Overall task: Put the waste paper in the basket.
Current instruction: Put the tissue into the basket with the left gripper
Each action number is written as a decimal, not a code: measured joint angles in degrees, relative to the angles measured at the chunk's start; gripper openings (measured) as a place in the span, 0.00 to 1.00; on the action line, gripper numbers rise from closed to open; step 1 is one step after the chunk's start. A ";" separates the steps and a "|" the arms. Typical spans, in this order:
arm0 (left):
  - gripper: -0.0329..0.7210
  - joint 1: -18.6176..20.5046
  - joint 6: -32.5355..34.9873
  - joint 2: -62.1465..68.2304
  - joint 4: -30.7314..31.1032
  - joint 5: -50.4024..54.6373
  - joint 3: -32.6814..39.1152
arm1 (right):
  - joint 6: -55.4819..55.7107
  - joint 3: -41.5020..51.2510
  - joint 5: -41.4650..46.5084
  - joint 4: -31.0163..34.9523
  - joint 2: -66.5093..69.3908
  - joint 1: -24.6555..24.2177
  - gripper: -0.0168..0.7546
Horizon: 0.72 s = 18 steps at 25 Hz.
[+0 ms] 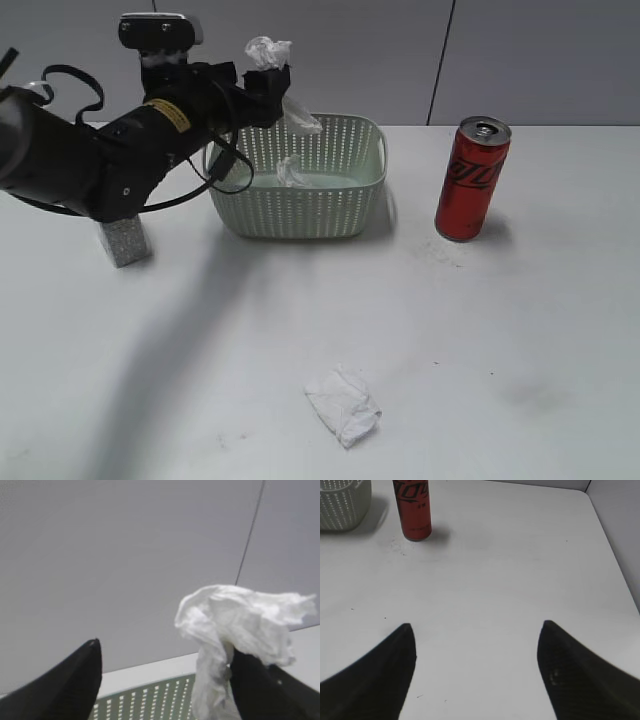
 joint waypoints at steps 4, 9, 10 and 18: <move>0.83 0.04 -8.14 -0.37 -0.64 7.79 -1.93 | -0.03 0.00 0.00 0.00 0.00 0.00 0.76; 0.87 0.04 -10.96 -0.58 4.54 19.02 -7.35 | -0.03 0.00 0.00 0.00 0.00 0.00 0.76; 0.89 0.04 -11.08 -0.65 5.96 20.93 -8.31 | -0.03 0.00 0.00 0.00 0.00 0.00 0.76; 0.96 0.04 -11.14 -3.55 8.05 40.00 -14.42 | -0.01 0.00 0.00 0.00 0.00 0.00 0.76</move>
